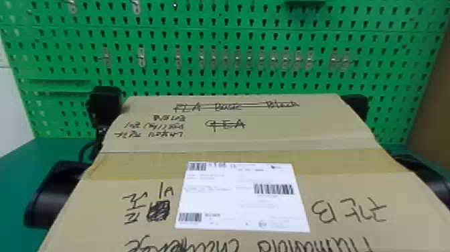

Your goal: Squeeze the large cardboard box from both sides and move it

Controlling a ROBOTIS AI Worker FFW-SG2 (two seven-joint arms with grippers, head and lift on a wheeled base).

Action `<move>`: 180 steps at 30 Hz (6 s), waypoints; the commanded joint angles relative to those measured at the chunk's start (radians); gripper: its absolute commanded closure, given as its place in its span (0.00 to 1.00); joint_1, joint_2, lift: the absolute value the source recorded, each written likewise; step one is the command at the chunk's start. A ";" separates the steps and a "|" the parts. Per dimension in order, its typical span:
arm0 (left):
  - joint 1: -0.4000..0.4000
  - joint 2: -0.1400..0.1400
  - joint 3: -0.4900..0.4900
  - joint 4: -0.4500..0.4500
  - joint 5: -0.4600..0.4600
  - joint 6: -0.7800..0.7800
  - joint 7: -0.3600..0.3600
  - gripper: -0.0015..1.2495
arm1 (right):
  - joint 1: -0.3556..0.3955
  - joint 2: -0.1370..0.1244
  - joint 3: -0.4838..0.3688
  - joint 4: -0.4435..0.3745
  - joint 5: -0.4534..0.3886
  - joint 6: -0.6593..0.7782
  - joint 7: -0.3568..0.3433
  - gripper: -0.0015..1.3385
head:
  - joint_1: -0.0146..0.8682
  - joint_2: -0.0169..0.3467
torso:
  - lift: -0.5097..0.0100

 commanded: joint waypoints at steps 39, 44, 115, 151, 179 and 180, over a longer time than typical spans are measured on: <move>0.034 -0.004 0.002 0.000 -0.006 0.000 0.000 0.10 | 0.043 -0.004 -0.002 -0.004 0.006 0.002 0.001 0.08 | 0.47 0.19 | 0.58; 0.043 -0.004 0.002 0.000 -0.005 0.000 0.000 0.10 | 0.059 -0.004 -0.004 -0.007 0.006 0.002 0.001 0.08 | 0.47 0.19 | 0.58; 0.150 0.069 0.056 -0.072 -0.025 0.055 -0.009 0.10 | 0.195 -0.116 -0.087 -0.091 0.030 0.043 0.001 0.08 | 0.47 0.19 | 0.58; 0.195 0.105 0.107 -0.143 -0.042 0.107 -0.023 0.10 | 0.267 -0.191 -0.195 -0.188 0.069 0.120 0.001 0.08 | 0.47 0.19 | 0.58; 0.196 0.100 0.114 -0.144 -0.043 0.107 -0.023 0.10 | 0.269 -0.186 -0.191 -0.189 0.070 0.123 0.001 0.08 | 0.47 0.19 | 0.58; 0.196 0.100 0.114 -0.144 -0.043 0.107 -0.023 0.10 | 0.269 -0.186 -0.192 -0.189 0.070 0.123 0.001 0.08 | 0.47 0.19 | 0.58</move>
